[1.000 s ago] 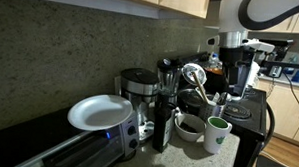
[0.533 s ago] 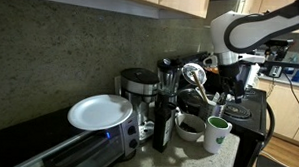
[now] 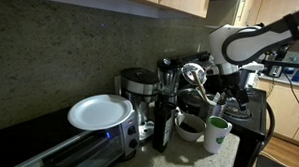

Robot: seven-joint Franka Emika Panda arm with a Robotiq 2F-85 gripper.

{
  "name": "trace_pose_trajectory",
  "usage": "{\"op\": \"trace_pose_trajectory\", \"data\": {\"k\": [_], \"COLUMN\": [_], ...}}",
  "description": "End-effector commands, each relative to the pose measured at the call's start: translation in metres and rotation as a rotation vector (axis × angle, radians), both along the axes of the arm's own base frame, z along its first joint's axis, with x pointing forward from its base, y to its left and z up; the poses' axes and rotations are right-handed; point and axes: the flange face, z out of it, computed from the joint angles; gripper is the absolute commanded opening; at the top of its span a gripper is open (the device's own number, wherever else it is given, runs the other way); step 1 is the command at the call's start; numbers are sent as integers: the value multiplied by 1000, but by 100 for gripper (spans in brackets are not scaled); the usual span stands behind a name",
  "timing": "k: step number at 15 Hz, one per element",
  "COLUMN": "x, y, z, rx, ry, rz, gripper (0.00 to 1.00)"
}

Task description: Move the mug to the left side of the counter

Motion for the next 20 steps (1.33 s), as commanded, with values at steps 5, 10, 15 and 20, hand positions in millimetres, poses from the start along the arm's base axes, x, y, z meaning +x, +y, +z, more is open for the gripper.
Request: {"op": "trace_pose_trajectory", "data": {"k": [5, 10, 15, 20], "x": [-8, -6, -22, -52], "y": [10, 20, 35, 14], "z": [18, 76, 58, 3], "rx": [25, -47, -38, -12], "ry": [-104, -196, -101, -37], "rz": [-40, -96, -97, -114], "gripper": [100, 100, 100, 100]}}
